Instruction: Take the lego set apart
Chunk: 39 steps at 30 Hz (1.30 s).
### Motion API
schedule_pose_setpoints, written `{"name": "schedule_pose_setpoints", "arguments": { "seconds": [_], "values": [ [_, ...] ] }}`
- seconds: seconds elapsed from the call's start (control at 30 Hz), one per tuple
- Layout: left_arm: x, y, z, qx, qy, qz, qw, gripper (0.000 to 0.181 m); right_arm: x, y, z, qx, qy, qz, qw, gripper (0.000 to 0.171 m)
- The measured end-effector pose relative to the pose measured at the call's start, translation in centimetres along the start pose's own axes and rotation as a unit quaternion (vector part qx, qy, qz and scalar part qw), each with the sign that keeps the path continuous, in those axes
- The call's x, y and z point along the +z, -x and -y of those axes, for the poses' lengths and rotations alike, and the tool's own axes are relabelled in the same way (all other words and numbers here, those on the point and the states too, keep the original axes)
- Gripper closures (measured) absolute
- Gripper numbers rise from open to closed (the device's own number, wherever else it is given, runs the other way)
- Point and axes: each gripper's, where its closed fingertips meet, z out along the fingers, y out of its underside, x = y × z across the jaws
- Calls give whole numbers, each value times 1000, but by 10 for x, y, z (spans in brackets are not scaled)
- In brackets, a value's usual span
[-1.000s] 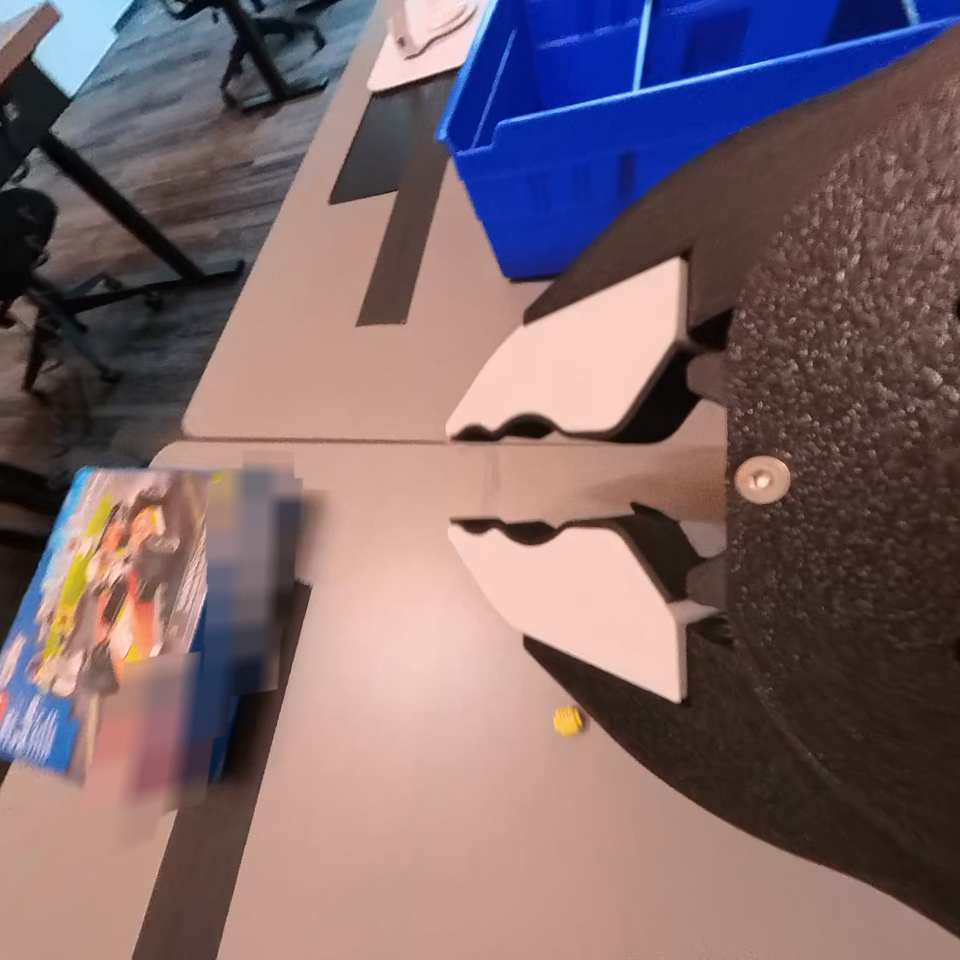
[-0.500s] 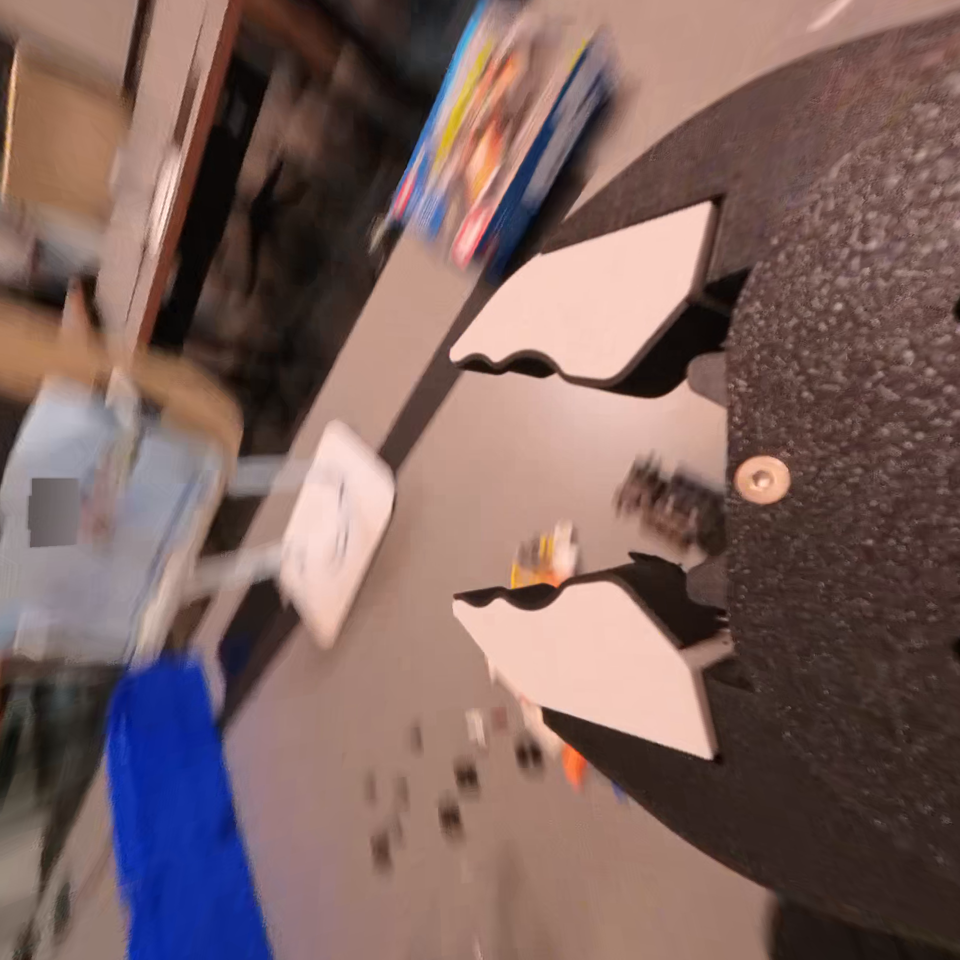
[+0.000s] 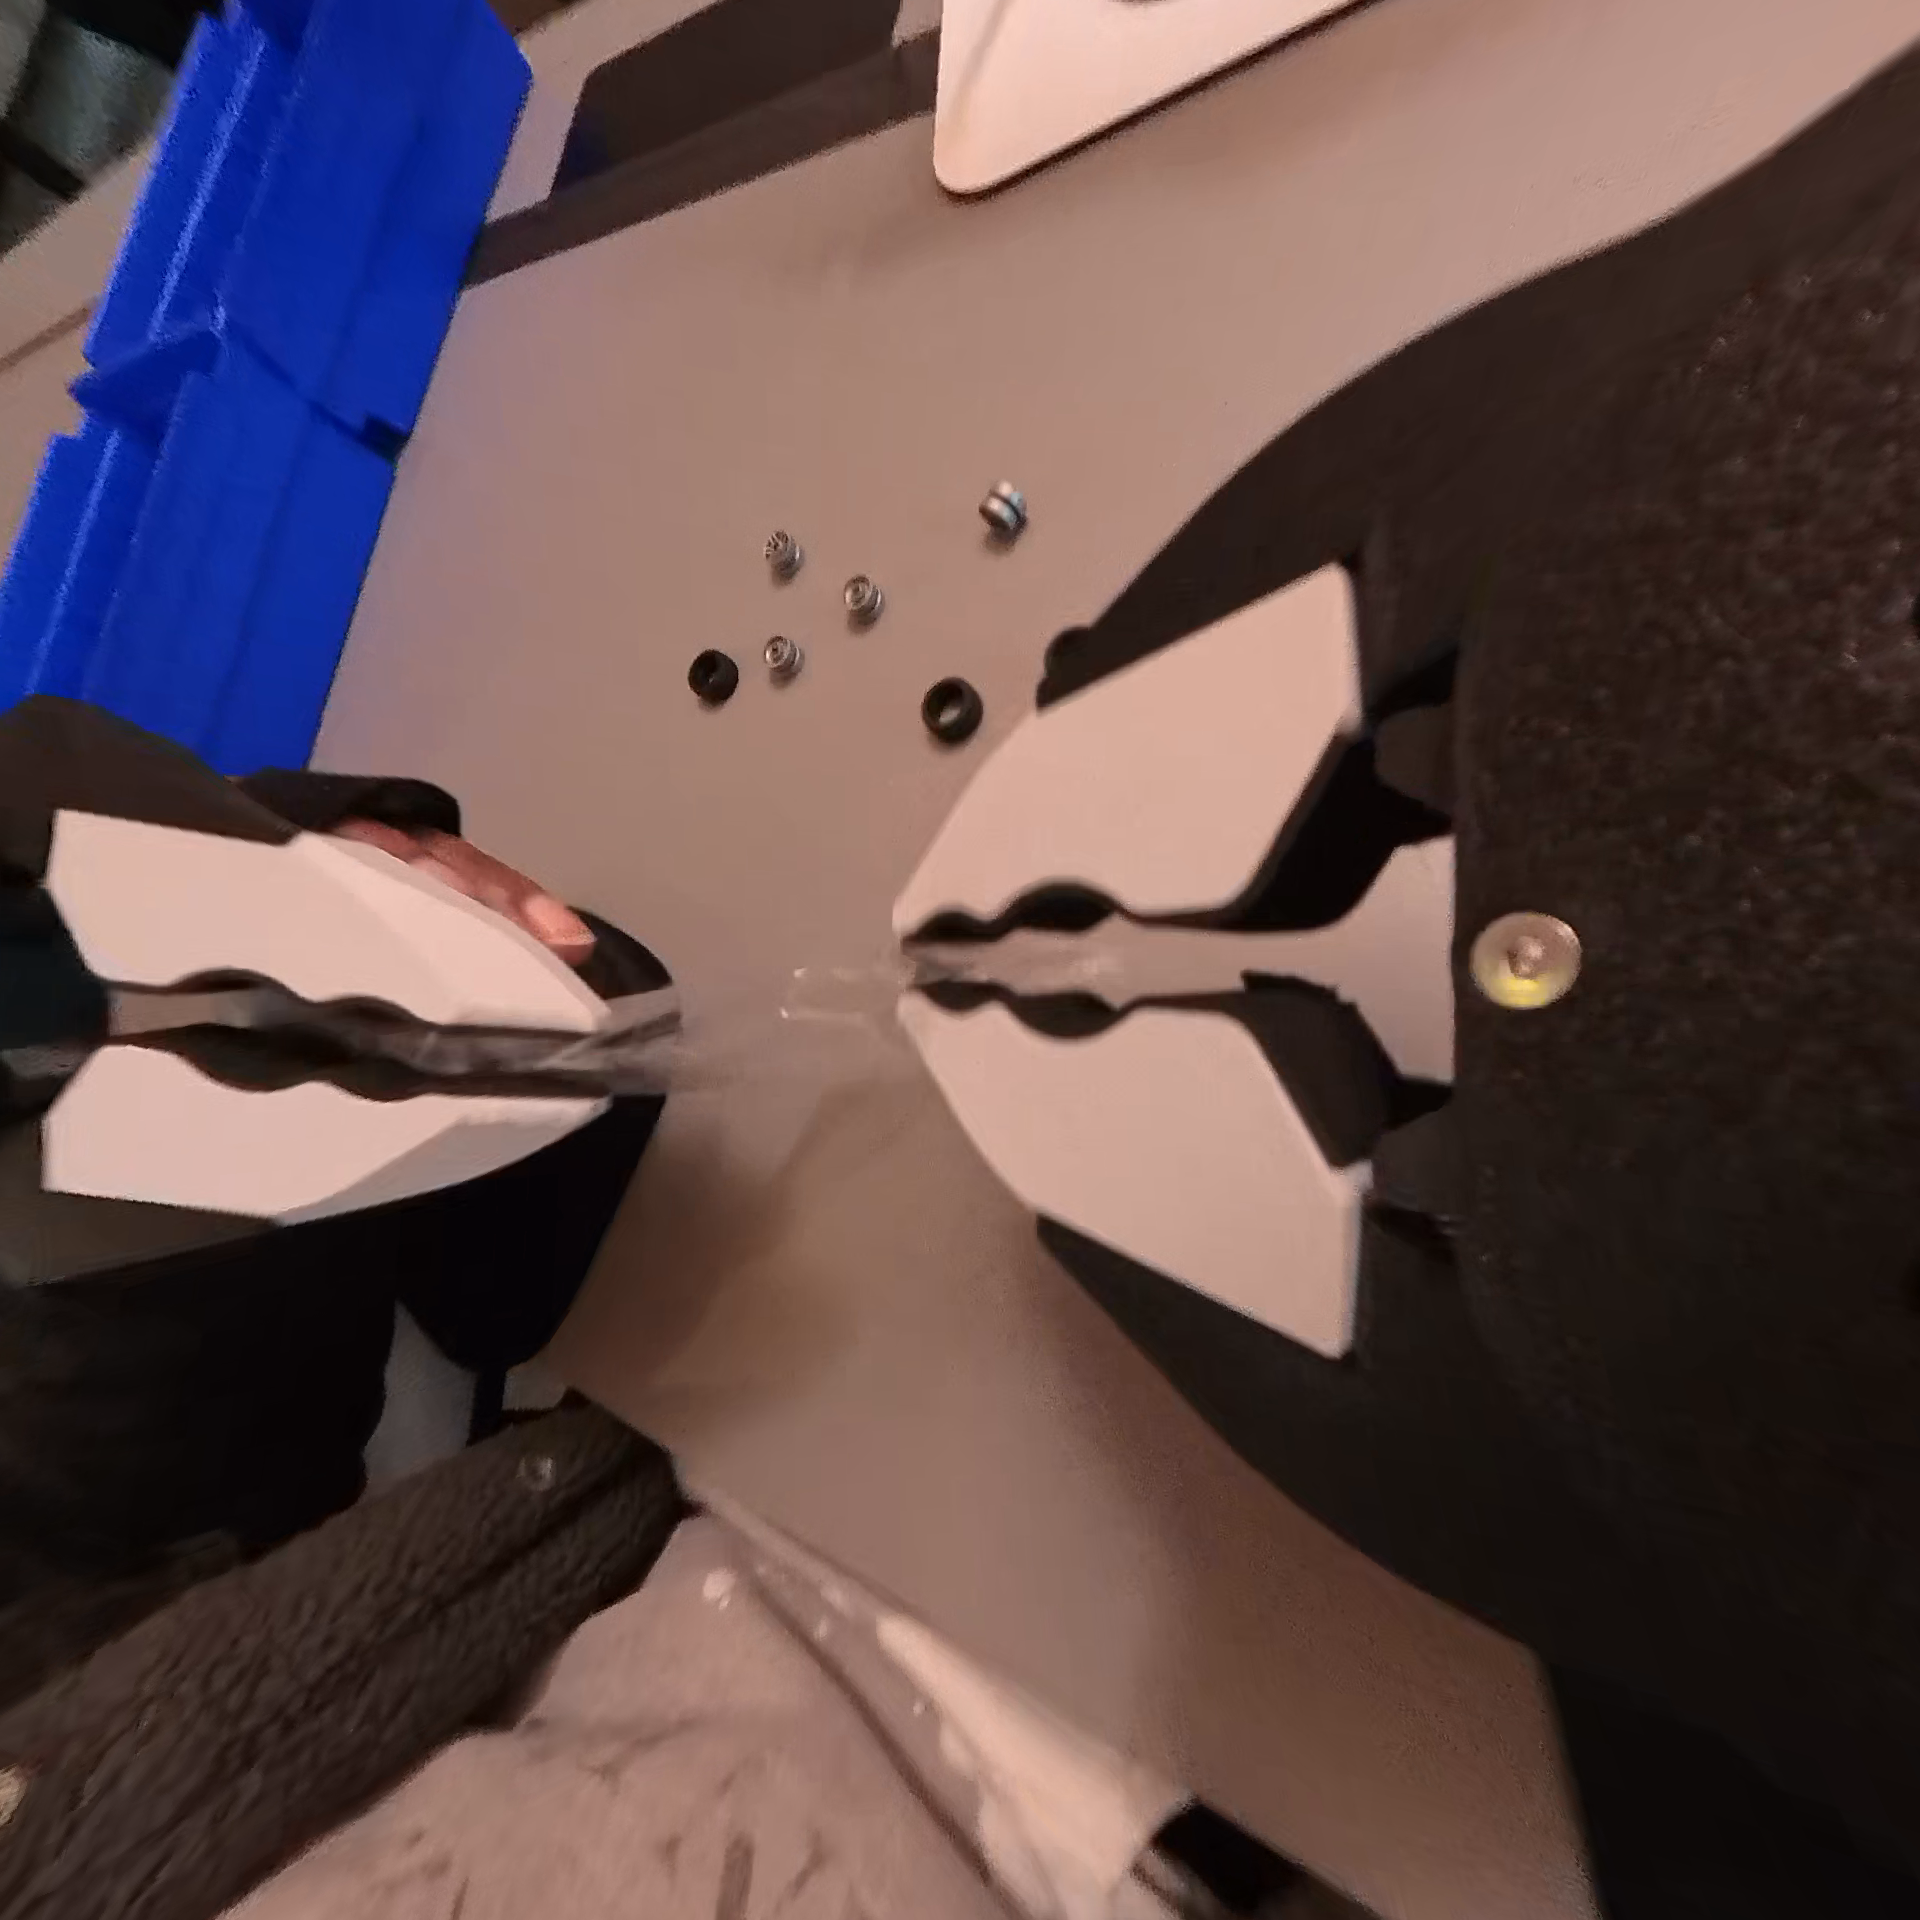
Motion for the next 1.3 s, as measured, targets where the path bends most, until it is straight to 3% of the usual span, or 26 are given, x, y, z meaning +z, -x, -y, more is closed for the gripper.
{"name": "schedule_pose_setpoints", "arguments": {
  "seconds": [0.1,0.2,0.37,0.5,0.8,1.0,1.3],
  "values": [
    [-21,9,0,-46,-39,17,998,140,-3,0,0,21,-37,-7,999,171],
    [-37,23,-17,-66,-35,51,996,130,-15,-2,2,46,-74,-17,996,171],
    [-28,27,-43,-62,7,61,996,144,-29,1,8,62,-108,-18,992,171],
    [-20,25,-37,-24,4,52,998,174,-30,7,2,62,-88,-9,994,171],
    [-5,16,-34,-17,-2,24,1000,181,-33,15,-5,72,-75,-5,995,171],
    [19,12,-29,-15,-12,15,1000,181,-11,12,6,51,-85,-23,995,171],
    [-1,27,-43,-34,-13,52,998,181,-42,-2,-9,85,-56,-62,993,165]
  ]
}}
